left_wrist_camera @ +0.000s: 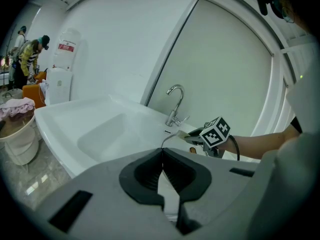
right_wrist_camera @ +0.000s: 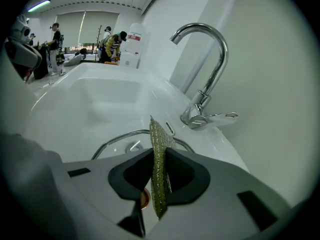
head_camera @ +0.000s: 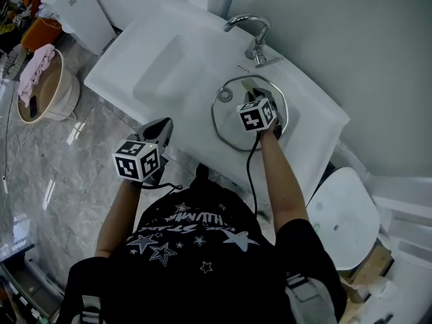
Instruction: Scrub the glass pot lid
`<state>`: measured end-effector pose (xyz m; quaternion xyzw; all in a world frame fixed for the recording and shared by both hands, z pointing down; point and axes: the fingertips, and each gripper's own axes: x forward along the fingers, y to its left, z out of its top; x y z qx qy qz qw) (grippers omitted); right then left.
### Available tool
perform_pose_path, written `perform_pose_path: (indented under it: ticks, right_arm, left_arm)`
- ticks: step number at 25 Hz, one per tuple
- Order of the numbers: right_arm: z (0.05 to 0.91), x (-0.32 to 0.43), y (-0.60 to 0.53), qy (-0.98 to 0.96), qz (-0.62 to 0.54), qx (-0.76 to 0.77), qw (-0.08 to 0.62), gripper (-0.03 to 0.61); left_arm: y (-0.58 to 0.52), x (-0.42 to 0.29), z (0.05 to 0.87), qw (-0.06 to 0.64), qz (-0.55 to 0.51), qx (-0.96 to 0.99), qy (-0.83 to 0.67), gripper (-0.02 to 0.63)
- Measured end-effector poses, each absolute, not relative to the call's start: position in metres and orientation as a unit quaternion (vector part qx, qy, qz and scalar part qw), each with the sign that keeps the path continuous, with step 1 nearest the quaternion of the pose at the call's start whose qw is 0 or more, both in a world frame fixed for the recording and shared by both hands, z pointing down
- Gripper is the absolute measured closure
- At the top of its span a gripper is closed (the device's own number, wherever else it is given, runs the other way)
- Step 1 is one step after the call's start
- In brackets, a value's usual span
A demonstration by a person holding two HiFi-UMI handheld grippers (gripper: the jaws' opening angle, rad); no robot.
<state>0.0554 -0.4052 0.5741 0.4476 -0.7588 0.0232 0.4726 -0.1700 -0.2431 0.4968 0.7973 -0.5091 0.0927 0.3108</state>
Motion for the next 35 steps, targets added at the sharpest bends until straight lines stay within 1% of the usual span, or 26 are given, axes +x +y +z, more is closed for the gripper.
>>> perform_pose_path:
  ticks: [10,22,35]
  right_arm:
    - [0.589,0.021,-0.384,-0.783,0.012,0.383,0.489,0.509]
    - [0.608,-0.01,-0.363,-0.796,-0.03,0.316,0.515,0.509]
    - [0.625,-0.03,-0.316,-0.807,-0.021,0.27,0.524,0.508]
  left_arm:
    - [-0.247,-0.165,0.499,0.313,0.098,0.797,-0.508,0.604]
    - [-0.245,-0.159,0.506,0.317,0.105,0.799,-0.501,0.604]
    - [-0.229,-0.167,0.507,0.327,0.103,0.797,-0.498,0.604]
